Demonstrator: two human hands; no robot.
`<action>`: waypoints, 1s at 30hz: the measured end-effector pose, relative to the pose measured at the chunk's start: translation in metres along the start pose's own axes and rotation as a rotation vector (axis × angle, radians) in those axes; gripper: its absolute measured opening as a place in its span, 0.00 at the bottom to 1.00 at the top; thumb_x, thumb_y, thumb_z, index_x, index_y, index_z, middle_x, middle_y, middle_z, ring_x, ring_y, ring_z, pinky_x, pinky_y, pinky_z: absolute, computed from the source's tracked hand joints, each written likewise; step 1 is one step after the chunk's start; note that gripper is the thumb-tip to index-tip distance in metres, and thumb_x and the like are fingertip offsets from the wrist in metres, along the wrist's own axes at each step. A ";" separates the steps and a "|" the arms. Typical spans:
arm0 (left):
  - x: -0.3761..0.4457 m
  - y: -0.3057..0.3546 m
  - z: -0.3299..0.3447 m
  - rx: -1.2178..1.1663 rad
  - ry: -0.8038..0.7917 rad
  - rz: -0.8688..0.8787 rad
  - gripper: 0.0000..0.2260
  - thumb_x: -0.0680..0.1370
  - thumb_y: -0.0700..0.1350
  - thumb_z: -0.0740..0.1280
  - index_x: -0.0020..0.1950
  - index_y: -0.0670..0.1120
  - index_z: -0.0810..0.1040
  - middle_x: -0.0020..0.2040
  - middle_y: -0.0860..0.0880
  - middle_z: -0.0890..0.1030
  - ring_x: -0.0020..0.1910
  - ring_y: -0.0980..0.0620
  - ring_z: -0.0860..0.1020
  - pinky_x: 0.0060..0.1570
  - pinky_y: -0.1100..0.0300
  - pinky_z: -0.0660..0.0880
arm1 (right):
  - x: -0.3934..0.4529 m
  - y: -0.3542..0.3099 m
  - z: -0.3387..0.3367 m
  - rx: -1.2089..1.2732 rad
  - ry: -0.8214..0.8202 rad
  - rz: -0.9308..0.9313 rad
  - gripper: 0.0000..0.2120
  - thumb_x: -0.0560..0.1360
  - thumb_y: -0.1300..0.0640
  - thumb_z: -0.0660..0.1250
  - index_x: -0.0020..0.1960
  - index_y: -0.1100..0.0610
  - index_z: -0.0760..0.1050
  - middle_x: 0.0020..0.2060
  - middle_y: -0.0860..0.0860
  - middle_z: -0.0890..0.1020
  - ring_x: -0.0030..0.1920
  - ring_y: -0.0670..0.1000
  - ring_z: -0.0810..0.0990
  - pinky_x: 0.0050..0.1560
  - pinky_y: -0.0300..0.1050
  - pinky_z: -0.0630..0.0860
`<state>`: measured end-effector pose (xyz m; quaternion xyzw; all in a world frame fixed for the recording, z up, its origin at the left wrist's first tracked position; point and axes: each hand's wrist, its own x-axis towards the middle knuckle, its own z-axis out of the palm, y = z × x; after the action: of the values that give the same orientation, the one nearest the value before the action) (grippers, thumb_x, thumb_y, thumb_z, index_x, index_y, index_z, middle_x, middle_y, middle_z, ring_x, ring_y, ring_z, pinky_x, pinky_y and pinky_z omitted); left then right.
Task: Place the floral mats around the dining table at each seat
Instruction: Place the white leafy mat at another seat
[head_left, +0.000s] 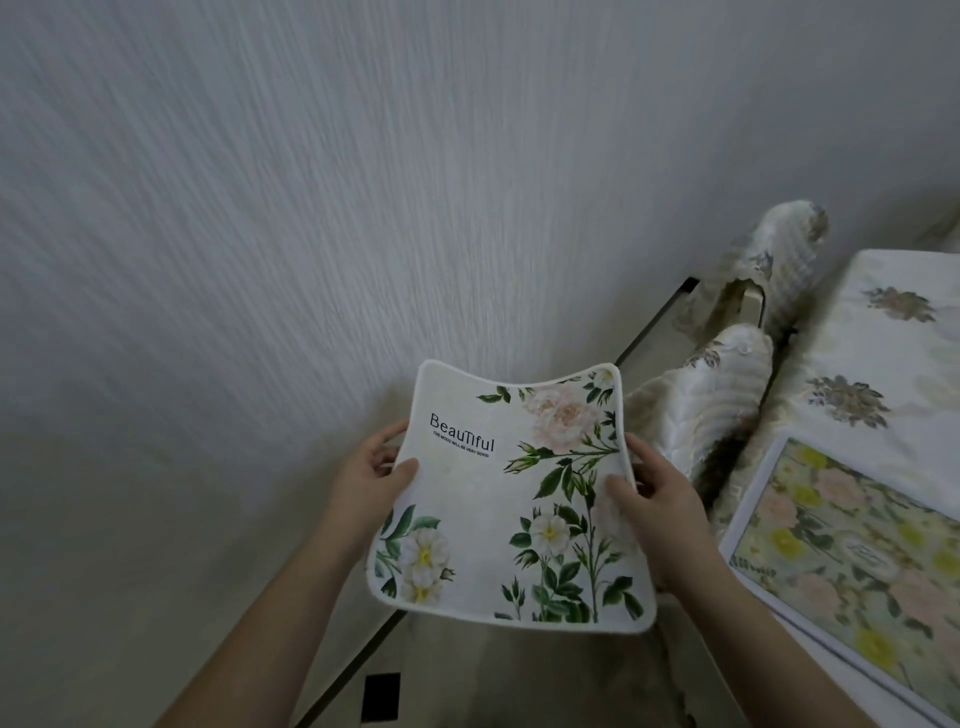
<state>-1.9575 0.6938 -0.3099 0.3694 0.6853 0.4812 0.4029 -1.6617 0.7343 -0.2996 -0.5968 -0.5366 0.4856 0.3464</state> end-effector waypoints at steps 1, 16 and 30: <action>0.008 0.001 0.001 -0.001 -0.009 0.001 0.19 0.79 0.36 0.68 0.64 0.56 0.76 0.51 0.47 0.83 0.43 0.47 0.83 0.37 0.55 0.80 | 0.005 -0.002 0.000 -0.018 0.008 -0.003 0.23 0.77 0.59 0.65 0.67 0.39 0.72 0.50 0.42 0.84 0.43 0.45 0.85 0.43 0.51 0.84; 0.171 0.016 0.020 0.074 -0.281 0.088 0.22 0.78 0.35 0.67 0.69 0.53 0.73 0.54 0.50 0.82 0.49 0.51 0.82 0.40 0.59 0.78 | 0.085 -0.039 0.039 0.062 0.332 0.101 0.22 0.78 0.62 0.64 0.64 0.38 0.71 0.50 0.42 0.83 0.46 0.47 0.84 0.39 0.44 0.81; 0.259 0.040 0.087 0.095 -0.491 0.130 0.20 0.79 0.35 0.67 0.66 0.54 0.73 0.52 0.50 0.81 0.49 0.49 0.81 0.47 0.52 0.80 | 0.119 -0.039 0.016 0.008 0.568 0.215 0.23 0.78 0.59 0.65 0.71 0.42 0.70 0.43 0.42 0.84 0.40 0.50 0.85 0.40 0.56 0.83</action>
<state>-1.9775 0.9672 -0.3414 0.5369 0.5635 0.3695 0.5076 -1.6944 0.8562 -0.2920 -0.7609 -0.3500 0.3353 0.4315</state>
